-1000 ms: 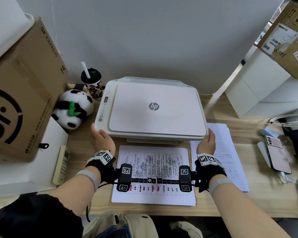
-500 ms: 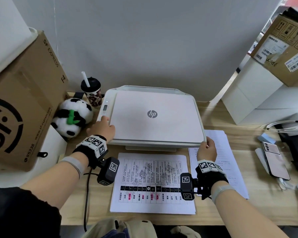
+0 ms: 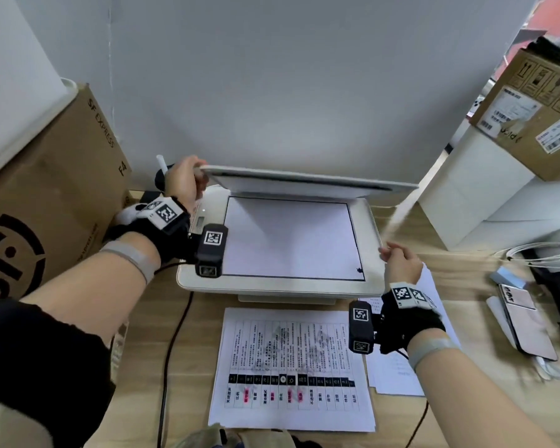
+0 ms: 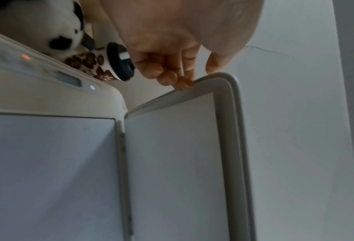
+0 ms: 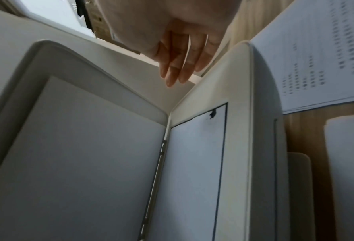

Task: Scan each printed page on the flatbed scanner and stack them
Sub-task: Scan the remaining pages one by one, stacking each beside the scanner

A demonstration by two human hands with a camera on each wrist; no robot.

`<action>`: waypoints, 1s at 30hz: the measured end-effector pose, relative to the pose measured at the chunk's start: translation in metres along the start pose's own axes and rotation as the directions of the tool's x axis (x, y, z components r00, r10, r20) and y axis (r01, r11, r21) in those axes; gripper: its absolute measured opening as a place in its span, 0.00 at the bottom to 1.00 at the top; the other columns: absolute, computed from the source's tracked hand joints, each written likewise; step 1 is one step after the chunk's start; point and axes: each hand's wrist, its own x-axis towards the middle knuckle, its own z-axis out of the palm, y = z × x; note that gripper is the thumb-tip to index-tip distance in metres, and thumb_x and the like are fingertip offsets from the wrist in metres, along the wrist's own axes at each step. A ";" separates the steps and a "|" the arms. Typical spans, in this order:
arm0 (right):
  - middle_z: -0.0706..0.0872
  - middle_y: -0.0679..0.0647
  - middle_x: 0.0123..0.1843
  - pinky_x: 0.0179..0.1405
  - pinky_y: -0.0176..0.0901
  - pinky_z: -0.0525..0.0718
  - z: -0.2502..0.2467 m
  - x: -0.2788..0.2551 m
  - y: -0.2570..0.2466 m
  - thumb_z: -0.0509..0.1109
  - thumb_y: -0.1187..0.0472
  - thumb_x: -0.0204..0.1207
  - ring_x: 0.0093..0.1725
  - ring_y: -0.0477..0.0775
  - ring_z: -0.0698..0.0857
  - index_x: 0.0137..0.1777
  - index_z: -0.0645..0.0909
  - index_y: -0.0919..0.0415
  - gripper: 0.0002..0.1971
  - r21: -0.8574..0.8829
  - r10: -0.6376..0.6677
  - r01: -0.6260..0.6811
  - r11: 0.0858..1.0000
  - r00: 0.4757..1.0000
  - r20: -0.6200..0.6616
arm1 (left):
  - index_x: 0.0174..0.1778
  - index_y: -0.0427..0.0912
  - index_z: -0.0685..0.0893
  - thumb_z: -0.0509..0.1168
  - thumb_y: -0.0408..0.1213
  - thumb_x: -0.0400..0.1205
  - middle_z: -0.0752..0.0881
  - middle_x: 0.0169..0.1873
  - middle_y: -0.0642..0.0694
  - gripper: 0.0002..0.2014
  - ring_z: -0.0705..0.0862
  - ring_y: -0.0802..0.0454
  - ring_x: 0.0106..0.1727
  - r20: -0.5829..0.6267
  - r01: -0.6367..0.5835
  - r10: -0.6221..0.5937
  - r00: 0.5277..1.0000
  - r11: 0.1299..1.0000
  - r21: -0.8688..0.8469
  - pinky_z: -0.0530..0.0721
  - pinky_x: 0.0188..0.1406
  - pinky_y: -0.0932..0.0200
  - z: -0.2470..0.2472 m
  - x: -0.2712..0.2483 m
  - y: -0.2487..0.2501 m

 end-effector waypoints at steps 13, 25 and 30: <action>0.72 0.60 0.72 0.68 0.55 0.72 0.053 -0.009 -0.018 0.65 0.46 0.76 0.73 0.65 0.67 0.72 0.74 0.49 0.24 -0.844 0.106 0.257 0.472 0.933 0.343 | 0.43 0.46 0.72 0.48 0.35 0.85 0.74 0.31 0.51 0.09 0.70 0.59 0.29 0.070 -0.147 0.138 0.988 0.978 0.149 0.68 0.23 0.65 0.076 0.057 0.056; 0.73 0.59 0.72 0.69 0.52 0.70 0.065 -0.007 -0.020 0.74 0.52 0.71 0.74 0.62 0.68 0.71 0.73 0.58 0.29 -0.844 0.081 0.245 0.477 0.944 0.320 | 0.83 0.47 0.54 0.49 0.39 0.88 0.77 0.65 0.40 0.25 0.82 0.46 0.56 0.119 -0.046 0.005 0.993 0.937 0.346 0.83 0.49 0.54 0.055 0.051 0.013; 0.83 0.62 0.64 0.56 0.44 0.76 0.062 -0.003 -0.017 0.63 0.66 0.78 0.61 0.64 0.81 0.67 0.76 0.66 0.17 -0.544 -0.006 0.201 0.815 0.941 0.339 | 0.57 0.43 0.77 0.52 0.35 0.86 0.80 0.41 0.43 0.09 0.75 0.57 0.28 0.152 0.077 -0.169 0.974 0.873 0.481 0.70 0.24 0.64 0.032 0.039 -0.008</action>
